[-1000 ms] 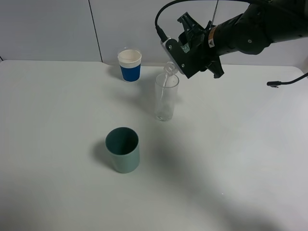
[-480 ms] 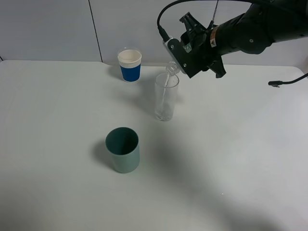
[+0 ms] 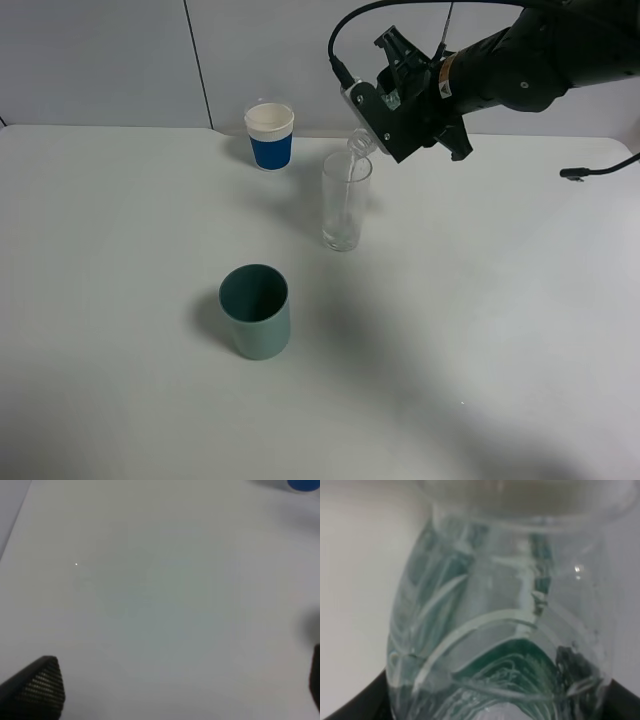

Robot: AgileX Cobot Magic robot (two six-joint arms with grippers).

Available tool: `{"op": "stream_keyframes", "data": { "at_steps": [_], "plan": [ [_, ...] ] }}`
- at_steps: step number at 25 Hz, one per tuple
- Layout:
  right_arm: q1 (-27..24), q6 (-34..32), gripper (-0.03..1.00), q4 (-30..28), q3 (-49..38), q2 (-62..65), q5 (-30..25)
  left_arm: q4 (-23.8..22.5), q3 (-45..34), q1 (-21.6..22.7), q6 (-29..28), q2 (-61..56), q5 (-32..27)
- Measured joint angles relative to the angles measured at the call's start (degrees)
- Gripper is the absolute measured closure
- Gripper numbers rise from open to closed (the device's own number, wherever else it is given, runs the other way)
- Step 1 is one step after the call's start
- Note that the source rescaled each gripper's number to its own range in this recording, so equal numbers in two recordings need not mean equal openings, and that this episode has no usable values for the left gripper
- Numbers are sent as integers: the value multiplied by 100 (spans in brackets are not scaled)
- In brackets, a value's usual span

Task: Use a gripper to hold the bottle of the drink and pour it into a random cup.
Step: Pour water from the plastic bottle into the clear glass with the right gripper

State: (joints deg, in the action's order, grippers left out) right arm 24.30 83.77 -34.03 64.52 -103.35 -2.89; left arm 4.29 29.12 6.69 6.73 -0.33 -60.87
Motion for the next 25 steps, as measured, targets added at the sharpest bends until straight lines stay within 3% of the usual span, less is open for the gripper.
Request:
{"op": "stream_keyframes", "data": {
  "at_steps": [25],
  "plan": [
    [0, -59, 96, -317, 213, 0, -6, 0, 0, 0, 0, 0, 0]
  ]
}}
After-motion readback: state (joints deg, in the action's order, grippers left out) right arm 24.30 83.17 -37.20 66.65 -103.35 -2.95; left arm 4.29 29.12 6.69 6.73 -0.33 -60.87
